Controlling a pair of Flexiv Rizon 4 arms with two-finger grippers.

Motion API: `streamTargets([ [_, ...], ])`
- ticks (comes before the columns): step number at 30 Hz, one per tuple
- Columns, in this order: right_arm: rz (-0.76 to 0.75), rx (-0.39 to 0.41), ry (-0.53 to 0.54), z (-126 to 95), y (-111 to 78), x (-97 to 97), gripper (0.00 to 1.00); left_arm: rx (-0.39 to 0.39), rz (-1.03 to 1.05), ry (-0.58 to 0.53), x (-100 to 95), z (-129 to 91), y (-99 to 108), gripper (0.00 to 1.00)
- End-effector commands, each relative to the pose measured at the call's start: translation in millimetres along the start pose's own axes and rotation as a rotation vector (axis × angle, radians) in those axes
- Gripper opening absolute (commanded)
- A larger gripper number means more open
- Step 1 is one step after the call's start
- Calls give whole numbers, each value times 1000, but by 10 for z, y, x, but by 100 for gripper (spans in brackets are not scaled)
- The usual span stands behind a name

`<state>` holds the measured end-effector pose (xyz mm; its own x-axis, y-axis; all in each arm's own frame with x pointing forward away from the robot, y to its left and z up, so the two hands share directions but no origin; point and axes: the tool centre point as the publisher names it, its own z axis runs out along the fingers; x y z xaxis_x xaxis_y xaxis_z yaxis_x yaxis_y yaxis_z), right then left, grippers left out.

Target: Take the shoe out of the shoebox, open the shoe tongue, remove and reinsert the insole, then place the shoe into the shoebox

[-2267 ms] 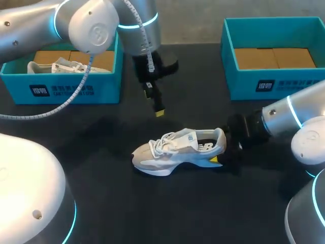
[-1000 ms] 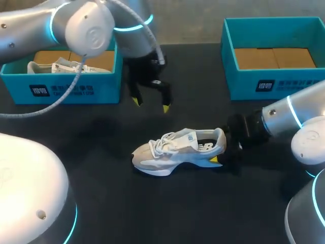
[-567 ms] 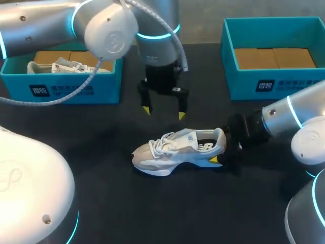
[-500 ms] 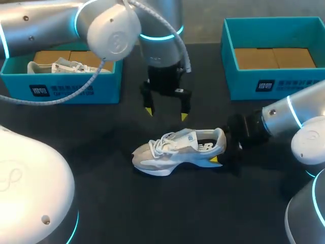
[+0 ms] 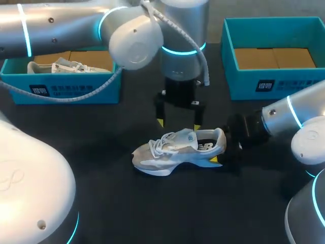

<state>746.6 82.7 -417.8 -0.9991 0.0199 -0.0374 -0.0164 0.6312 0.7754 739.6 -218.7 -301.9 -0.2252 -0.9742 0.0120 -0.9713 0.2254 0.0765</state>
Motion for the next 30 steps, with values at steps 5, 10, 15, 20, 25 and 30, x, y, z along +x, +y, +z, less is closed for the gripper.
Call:
streamTargets([
  [5, 0, 3, -1, 20, 7, 2, 0, -12, -15, -40, 192, 147, -16, 100],
  [10, 0, 3, -1, 20, 7, 2, 0, -19, -13, -48, 250, 214, -13, 100],
  [15, 0, 3, -1, 20, 7, 2, 0, -30, -18, -67, 263, 272, -20, 100],
  [20, 0, 3, -1, 20, 7, 2, 0, -43, -15, -85, 292, 348, -35, 100],
  [25, 0, 3, -1, 20, 7, 2, 0, -51, -20, -125, 290, 395, -43, 100],
  [30, 0, 3, -1, 20, 7, 2, 0, -57, -17, -148, 276, 433, -31, 100],
])
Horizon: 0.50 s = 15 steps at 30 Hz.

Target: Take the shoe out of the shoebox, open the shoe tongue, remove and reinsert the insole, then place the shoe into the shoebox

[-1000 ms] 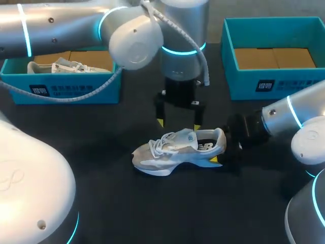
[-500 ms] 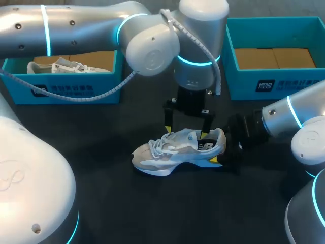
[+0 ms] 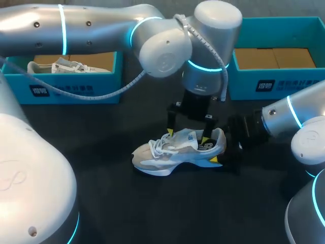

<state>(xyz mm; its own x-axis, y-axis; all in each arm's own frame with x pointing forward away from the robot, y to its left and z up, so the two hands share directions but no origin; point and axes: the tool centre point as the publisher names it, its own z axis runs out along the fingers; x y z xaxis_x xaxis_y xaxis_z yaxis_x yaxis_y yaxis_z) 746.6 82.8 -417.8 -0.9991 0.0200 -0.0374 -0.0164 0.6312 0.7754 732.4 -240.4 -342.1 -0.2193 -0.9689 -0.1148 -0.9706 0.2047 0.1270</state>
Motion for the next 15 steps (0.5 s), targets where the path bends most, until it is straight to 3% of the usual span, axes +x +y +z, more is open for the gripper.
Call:
streamTargets([
  [1, 0, 3, -1, 19, 7, 2, 0, -7, -1, -28, 49, 27, -21, 100],
  [15, 0, 3, -1, 19, 7, 2, 0, -20, -31, -115, -98, 85, 109, 100],
])
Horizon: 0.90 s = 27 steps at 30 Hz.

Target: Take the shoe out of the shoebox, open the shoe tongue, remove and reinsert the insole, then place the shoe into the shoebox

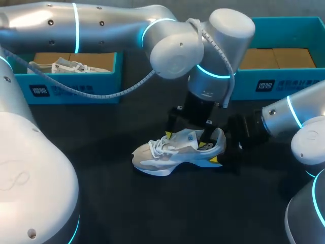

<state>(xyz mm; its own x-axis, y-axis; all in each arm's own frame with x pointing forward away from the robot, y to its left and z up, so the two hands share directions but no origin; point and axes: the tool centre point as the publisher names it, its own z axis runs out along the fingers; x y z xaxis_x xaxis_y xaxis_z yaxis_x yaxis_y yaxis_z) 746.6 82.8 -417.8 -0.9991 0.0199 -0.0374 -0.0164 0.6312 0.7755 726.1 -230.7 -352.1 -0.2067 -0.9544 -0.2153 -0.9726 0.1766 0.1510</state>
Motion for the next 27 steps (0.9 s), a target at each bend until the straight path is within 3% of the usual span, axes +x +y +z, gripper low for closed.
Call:
streamTargets([
  [1, 0, 3, -2, 19, 6, 2, 0, 12, -18, -21, -68, -36, 53, 100],
  [23, 0, 3, -2, 19, 6, 2, 0, 37, -137, -6, -540, -83, 275, 99],
  [27, 0, 3, -2, 19, 6, 2, 0, 52, -139, 47, -574, -126, 294, 60],
])
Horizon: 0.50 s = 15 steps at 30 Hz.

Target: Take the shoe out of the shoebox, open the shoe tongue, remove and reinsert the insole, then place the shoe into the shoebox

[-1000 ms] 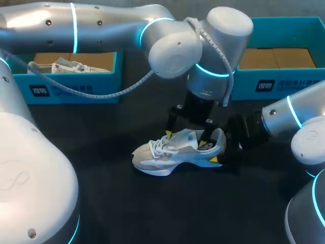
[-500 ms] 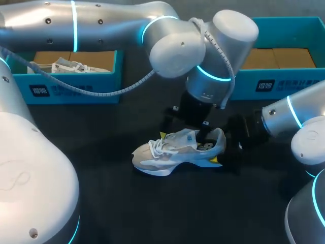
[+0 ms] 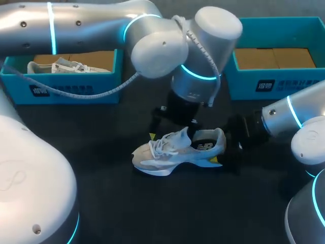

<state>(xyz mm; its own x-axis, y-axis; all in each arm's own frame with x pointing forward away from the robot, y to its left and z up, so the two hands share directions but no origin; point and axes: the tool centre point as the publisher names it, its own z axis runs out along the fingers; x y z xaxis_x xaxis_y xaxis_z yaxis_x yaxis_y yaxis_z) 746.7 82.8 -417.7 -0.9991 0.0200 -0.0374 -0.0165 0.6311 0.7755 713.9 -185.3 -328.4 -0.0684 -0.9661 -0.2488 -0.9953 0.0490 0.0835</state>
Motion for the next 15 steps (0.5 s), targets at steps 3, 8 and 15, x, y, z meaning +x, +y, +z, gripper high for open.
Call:
streamTargets([
  [3, 0, 3, -1, 19, 6, 3, 0, 17, 7, 88, -132, -36, 42, 45],
  [8, 0, 3, -1, 19, 6, 3, 0, 22, 34, 154, -135, -46, 22, 37],
  [15, 0, 3, -1, 19, 6, 3, 0, 19, 76, 237, -114, -30, -16, 0],
])
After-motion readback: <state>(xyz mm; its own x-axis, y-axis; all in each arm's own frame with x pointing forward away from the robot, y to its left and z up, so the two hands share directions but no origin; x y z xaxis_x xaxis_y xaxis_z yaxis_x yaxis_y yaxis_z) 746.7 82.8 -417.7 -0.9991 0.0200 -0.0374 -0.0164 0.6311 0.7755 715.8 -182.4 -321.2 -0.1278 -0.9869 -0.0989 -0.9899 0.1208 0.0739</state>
